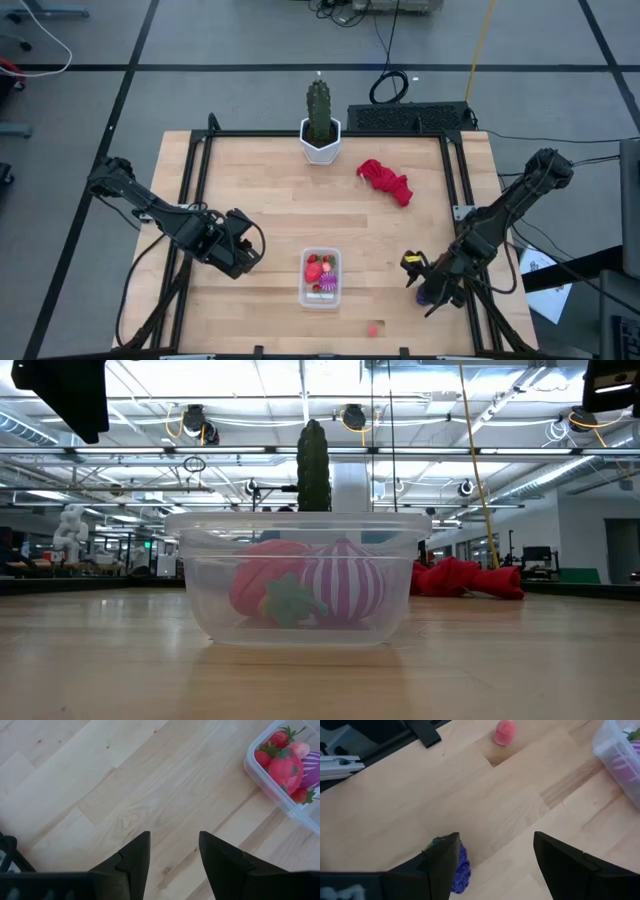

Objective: Pick and placing Produce into tupperware
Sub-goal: Put the grapes into the transparent container

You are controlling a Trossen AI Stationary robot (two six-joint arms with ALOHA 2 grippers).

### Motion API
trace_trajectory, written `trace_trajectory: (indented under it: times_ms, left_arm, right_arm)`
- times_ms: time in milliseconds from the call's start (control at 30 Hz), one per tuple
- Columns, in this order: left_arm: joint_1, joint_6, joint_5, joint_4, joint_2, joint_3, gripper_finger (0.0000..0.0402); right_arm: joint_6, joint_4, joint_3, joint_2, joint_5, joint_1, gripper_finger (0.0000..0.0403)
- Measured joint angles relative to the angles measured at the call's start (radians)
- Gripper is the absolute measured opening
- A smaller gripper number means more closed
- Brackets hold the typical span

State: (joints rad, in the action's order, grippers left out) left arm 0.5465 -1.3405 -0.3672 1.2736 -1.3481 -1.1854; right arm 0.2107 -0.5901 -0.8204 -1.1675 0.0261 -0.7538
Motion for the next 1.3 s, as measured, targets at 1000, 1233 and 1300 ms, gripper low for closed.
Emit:
trace_trajectory:
  times_ms: [1000, 1233, 1300]
  left_arm:
    - [-0.003, 0.011, 0.002, -0.053, 0.0, 0.0, 0.0175]
    - [-0.003, 0.02, 0.002, -0.053, 0.0, 0.0, 0.0175]
    - [-0.003, 0.02, 0.002, -0.053, 0.0, 0.0, 0.0175]
  right_arm:
    - [-0.008, 0.135, 0.197, 0.0, 0.002, -0.158, 0.0244]
    - [-0.011, 0.157, 0.197, 0.0, 0.002, -0.158, 0.0244]
    - [-0.014, 0.165, 0.197, 0.0, 0.001, -0.158, 0.0244]
